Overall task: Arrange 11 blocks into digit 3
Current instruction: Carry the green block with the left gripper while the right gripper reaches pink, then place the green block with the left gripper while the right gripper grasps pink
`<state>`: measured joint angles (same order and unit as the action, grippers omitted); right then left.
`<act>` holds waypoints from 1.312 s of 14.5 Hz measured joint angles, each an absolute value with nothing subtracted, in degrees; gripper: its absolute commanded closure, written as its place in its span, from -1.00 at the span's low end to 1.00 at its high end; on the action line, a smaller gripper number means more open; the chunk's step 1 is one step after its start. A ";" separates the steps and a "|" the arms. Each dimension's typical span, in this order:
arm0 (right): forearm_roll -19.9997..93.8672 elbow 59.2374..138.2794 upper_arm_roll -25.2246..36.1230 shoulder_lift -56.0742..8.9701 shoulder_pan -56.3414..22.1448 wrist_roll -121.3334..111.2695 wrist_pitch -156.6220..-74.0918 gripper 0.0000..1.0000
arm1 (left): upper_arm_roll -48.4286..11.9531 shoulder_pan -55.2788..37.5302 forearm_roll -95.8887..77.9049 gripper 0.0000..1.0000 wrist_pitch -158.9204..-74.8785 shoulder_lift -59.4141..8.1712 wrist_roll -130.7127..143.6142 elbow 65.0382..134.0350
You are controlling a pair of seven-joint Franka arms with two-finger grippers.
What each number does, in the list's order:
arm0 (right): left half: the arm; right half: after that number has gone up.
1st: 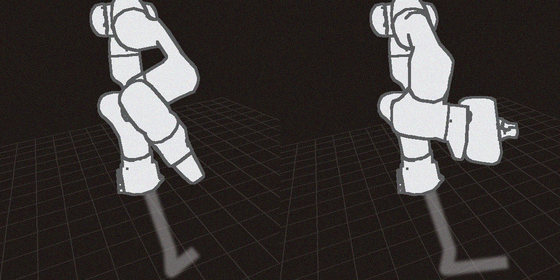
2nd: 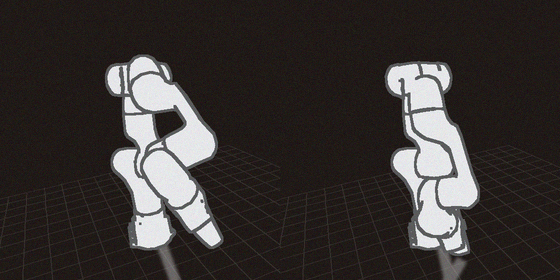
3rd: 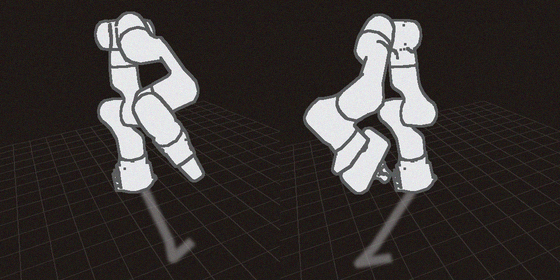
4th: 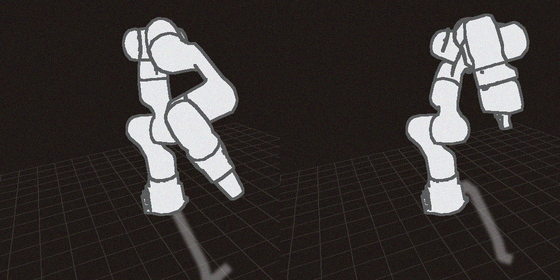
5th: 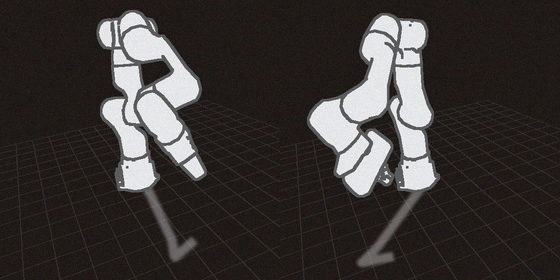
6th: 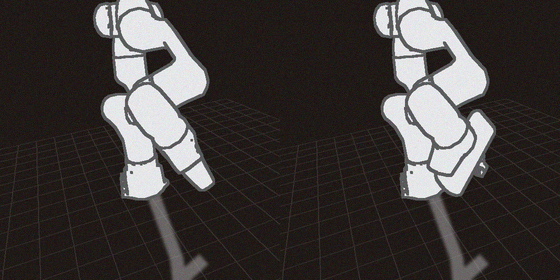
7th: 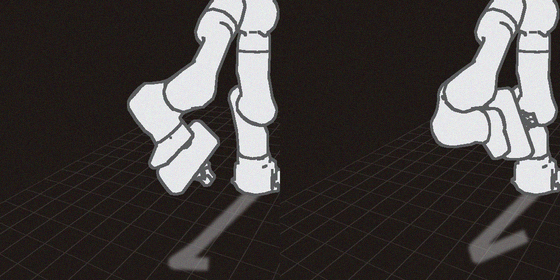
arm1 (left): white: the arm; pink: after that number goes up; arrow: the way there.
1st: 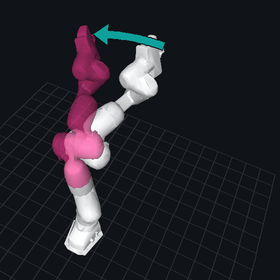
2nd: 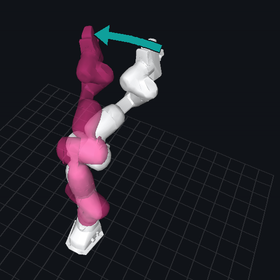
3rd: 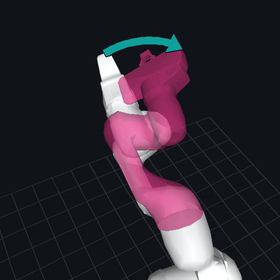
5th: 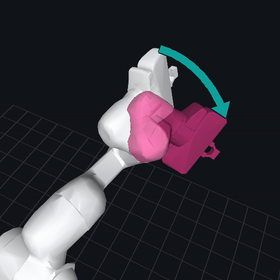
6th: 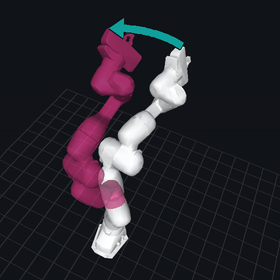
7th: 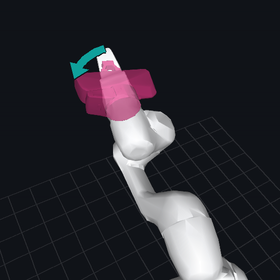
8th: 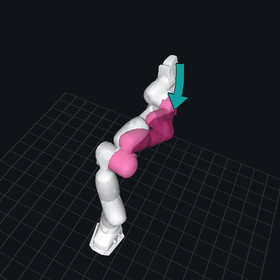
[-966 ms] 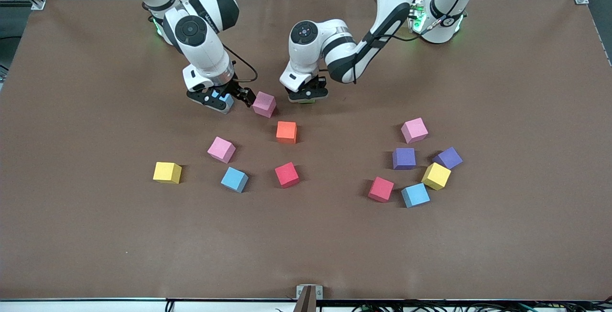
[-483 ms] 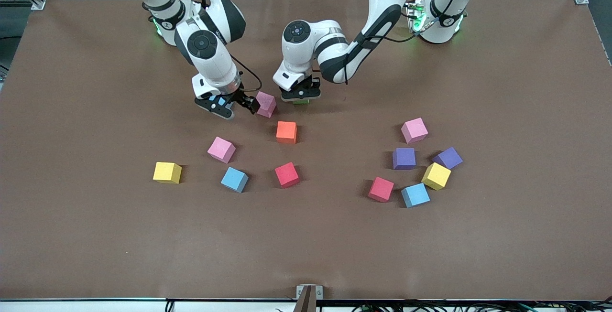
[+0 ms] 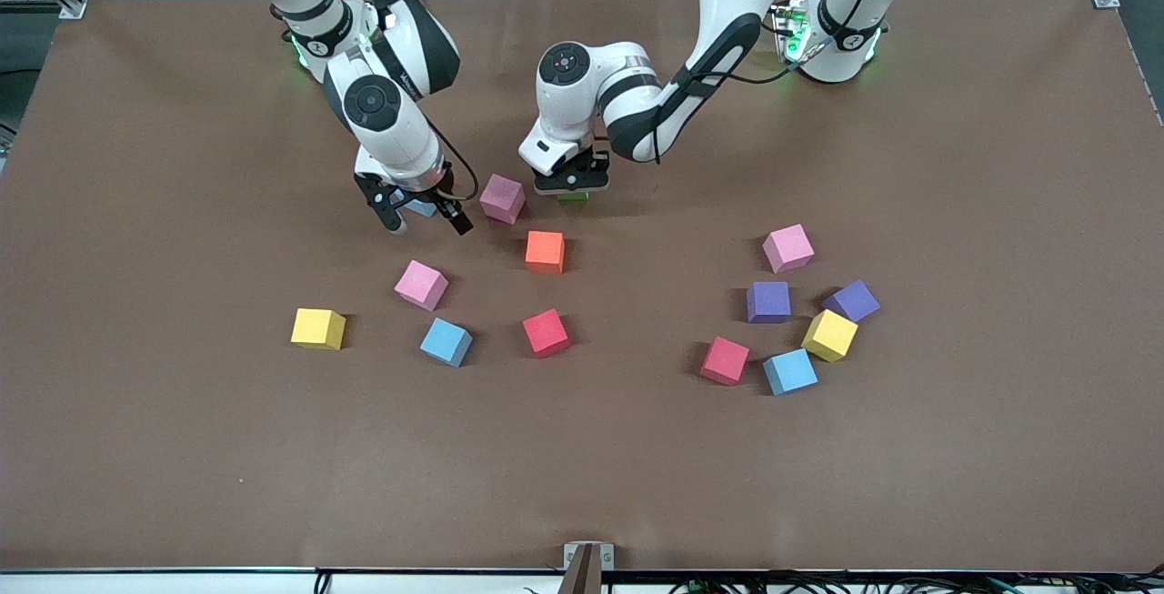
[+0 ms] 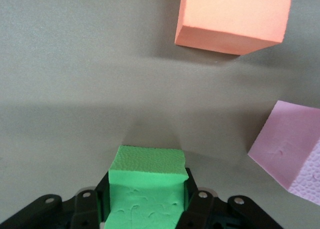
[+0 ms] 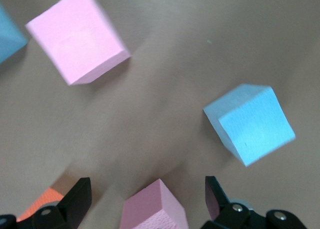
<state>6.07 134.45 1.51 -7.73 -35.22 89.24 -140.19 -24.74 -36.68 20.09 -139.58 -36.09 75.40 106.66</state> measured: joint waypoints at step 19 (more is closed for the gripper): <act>7.74 134.46 0.90 -9.65 -39.06 121.71 -143.53 -1.00 | -24.67 -29.09 20.13 -0.99 -135.44 -28.79 65.30 105.12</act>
<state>7.74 134.46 0.90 -9.65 -39.06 121.71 -143.53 -24.67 -29.09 20.13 -135.44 -28.79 65.30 105.12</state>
